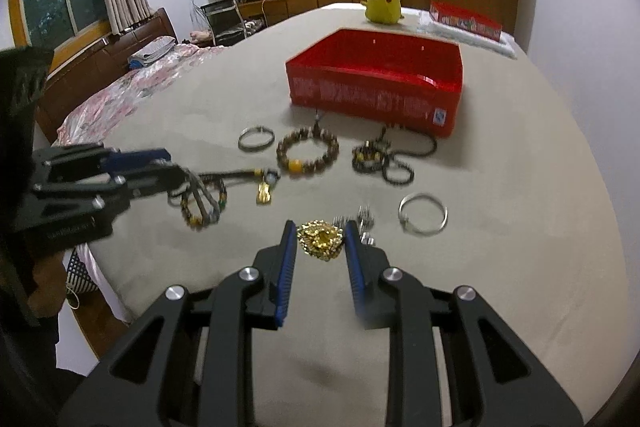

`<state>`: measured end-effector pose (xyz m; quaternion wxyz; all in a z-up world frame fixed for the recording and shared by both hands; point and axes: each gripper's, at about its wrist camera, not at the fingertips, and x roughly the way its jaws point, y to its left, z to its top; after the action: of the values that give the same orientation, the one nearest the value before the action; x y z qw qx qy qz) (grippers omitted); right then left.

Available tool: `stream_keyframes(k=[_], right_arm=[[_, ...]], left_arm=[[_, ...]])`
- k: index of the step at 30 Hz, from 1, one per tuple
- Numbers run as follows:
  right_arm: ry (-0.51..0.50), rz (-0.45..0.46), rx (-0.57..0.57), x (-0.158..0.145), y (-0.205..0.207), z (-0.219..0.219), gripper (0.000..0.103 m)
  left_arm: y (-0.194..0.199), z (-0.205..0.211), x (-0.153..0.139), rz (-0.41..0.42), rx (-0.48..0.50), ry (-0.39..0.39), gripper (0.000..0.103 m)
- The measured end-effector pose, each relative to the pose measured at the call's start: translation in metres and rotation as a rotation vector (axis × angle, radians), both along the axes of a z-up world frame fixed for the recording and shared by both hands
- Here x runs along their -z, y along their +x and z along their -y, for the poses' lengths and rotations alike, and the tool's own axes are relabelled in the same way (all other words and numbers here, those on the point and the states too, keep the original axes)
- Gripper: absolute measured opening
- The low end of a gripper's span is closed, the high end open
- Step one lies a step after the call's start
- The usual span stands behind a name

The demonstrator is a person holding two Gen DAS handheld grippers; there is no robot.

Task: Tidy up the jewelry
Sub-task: 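Carry the watch with the left tool into the red tray while the right tool drops the pendant there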

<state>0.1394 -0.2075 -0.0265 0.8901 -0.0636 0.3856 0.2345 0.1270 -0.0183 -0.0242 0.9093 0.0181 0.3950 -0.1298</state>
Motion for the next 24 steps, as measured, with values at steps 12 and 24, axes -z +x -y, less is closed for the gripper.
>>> stream_keyframes(k=[12,24], right_arm=[[-0.015,0.063,0.007,-0.035,0.053,-0.001,0.023],[-0.037,0.036,-0.008,-0.04,0.164,-0.011,0.023]], left_arm=[[0.041,-0.002,-0.019,0.027,0.03,0.014,0.032],[0.149,-0.002,-0.042,0.041,0.099,0.027,0.032]])
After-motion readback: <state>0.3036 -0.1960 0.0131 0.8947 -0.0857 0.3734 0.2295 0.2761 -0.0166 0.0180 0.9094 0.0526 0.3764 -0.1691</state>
